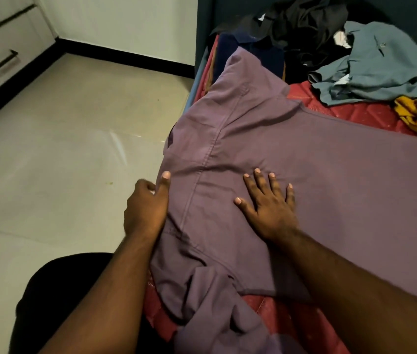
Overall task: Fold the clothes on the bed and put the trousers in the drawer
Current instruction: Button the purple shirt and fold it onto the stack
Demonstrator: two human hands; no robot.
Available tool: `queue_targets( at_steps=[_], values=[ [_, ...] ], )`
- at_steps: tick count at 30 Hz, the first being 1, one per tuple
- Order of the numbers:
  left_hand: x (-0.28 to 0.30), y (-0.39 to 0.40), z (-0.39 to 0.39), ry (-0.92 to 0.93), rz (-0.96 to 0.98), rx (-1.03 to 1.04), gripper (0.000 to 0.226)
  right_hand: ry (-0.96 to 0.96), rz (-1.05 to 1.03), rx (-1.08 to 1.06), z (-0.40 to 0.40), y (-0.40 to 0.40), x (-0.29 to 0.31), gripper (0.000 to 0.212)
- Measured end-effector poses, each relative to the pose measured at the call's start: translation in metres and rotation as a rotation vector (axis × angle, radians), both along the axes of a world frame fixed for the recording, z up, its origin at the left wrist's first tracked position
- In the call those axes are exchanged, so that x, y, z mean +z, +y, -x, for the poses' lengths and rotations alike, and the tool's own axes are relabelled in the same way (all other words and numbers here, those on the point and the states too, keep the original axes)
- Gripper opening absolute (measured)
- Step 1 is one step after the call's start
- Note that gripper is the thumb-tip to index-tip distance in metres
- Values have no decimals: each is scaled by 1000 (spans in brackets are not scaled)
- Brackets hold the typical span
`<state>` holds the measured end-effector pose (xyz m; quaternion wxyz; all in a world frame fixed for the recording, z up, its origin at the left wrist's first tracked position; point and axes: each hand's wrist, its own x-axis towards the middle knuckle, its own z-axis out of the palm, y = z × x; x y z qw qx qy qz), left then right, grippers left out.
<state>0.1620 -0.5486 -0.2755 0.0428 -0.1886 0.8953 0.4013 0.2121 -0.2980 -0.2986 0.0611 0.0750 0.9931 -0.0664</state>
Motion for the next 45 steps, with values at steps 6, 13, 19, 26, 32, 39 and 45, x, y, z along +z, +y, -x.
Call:
queue_targets(
  at_steps=[6, 13, 19, 26, 32, 39, 45],
  values=[
    [-6, -7, -56, -74, 301, -86, 71, -47, 35, -17, -14, -10, 8, 75],
    [-6, -28, -62, 21, 373, -51, 58, -1, -58, -21, -114, 27, 1, 85],
    [2, 70, -92, 384, 625, -1021, 84, -68, 0, 35, -158, 23, 5, 85],
    [4, 63, -107, -100, 876, -1247, 88, -492, -67, -92, -186, 132, 47, 110],
    [43, 94, -124, -127, 904, -1382, 71, -574, -147, -252, -215, 142, 67, 67],
    [45, 109, -139, 138, 784, -1253, 67, -325, -127, -393, -218, 143, 92, 34],
    [42, 126, -108, 254, 503, -999, 58, -247, -212, -480, -198, 184, 103, 35]
  ],
)
